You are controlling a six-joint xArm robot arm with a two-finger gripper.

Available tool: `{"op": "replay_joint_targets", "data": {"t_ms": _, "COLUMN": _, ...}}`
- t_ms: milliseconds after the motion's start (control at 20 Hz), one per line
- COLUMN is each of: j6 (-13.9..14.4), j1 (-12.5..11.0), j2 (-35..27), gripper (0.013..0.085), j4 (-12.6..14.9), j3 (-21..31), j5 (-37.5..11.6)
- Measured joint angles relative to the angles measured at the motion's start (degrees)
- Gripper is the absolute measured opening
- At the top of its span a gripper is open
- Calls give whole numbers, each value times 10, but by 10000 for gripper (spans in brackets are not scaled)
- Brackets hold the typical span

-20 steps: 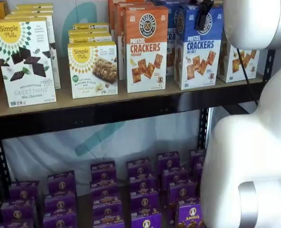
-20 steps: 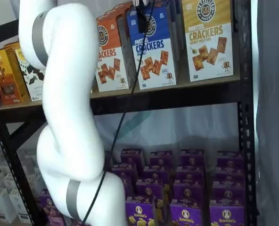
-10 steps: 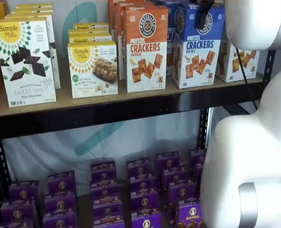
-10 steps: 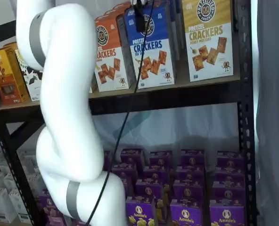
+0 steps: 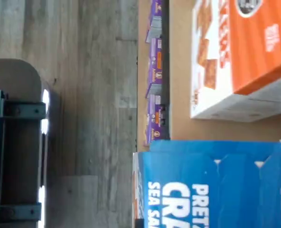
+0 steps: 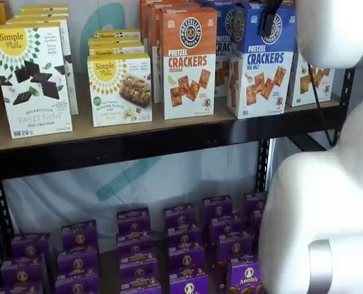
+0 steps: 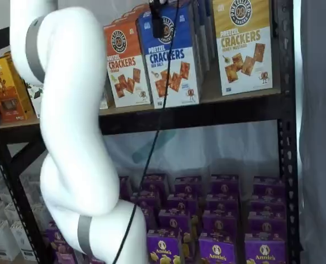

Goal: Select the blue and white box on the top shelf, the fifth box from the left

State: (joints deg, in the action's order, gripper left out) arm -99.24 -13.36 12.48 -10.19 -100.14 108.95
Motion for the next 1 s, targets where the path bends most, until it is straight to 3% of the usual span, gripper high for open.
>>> {"op": "replay_joint_targets", "data": {"t_ms": 500, "j6": -9, "j1": -4, "j2": 145, "gripper": 570, "j4": 14, "j3": 146, "j5": 11}}
{"op": "replay_joint_targets", "data": {"t_ms": 1000, "j6": -28, "j1": -22, "j2": 235, "gripper": 570, "j4": 15, "j3": 246, "j5": 7}}
